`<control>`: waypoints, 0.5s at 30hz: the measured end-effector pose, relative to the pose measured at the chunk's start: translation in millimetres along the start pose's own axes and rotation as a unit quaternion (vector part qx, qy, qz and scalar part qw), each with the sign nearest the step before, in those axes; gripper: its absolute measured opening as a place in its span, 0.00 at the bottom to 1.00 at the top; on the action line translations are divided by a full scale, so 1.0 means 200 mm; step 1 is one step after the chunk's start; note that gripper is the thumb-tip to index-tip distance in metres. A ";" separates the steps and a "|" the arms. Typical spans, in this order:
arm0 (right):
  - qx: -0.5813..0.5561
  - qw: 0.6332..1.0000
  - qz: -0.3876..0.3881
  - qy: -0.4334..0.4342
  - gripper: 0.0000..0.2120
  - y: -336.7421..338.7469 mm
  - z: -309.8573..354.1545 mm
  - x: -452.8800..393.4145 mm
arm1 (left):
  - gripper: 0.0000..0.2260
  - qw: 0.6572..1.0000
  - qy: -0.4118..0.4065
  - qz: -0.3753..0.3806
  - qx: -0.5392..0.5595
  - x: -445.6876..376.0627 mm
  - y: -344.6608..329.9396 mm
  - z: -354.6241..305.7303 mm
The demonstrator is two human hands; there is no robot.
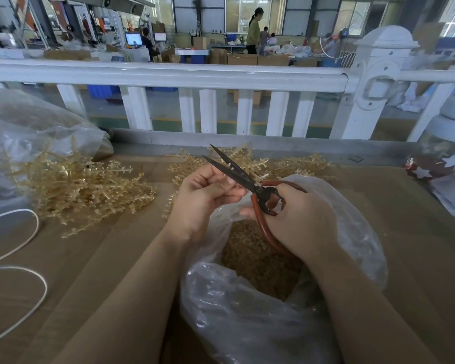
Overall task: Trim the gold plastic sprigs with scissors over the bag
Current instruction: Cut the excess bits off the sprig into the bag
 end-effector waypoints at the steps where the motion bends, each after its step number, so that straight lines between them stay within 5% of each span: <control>1: -0.004 1.000 -0.001 0.001 0.44 0.00 0.00 0.00 | 0.06 1.000 -0.002 0.002 0.000 0.00 0.00 0.00; 15: -0.053 0.999 -0.003 0.011 0.39 0.00 0.01 0.01 | 0.05 1.000 -0.001 0.014 -0.012 0.00 -0.01 0.00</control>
Point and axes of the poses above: each hand's wrist, its own x-axis away from the middle knuckle, its own y-axis out of the back of the hand, z = x × y, the point moved 7 cm from there along -x, towards the middle knuckle, and after that the axes turned 5 degrees about -x, right-handed, at the moved point
